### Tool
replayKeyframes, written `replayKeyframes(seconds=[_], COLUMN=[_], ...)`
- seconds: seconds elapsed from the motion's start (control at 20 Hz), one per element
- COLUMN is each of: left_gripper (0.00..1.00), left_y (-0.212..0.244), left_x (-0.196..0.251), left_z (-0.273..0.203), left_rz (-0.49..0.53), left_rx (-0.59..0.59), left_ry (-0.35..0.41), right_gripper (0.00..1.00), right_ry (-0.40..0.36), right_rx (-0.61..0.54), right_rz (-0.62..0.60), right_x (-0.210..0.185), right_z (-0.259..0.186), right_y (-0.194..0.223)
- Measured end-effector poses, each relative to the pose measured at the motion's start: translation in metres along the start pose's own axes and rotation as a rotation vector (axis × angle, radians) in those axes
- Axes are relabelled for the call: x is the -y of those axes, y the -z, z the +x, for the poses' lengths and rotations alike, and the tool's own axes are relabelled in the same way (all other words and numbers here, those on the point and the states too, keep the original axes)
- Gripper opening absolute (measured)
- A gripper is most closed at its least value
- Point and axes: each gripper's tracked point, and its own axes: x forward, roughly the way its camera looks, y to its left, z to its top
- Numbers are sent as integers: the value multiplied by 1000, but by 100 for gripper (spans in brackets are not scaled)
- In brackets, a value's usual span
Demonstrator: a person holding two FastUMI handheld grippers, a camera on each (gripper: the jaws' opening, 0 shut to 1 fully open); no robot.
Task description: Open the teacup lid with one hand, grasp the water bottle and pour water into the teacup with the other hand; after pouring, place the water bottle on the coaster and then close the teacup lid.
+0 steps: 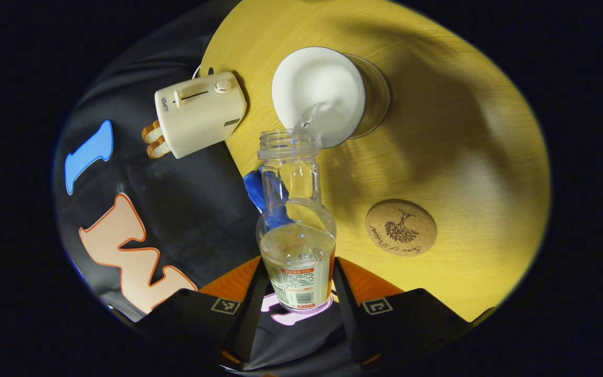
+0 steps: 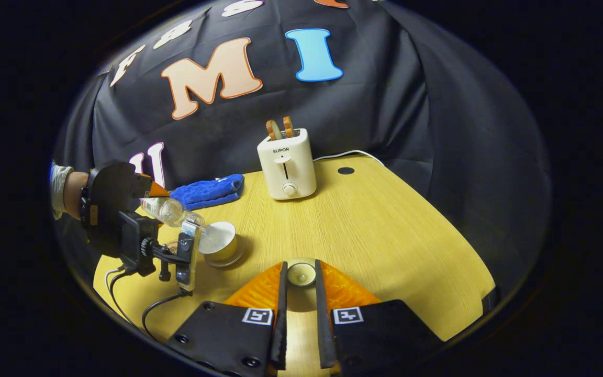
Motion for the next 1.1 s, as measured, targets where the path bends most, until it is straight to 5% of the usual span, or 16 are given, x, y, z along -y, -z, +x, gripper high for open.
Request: replayKeyframes(seconds=[1.1], left_gripper=[69], left_y=[16], left_x=[-26], left_z=[-19], left_rz=[236], left_rx=[-117], left_ry=[23], right_gripper=[26], right_ry=[-28], right_rx=[-14], right_rz=[-8], right_x=[-3], right_z=[0], right_y=[13])
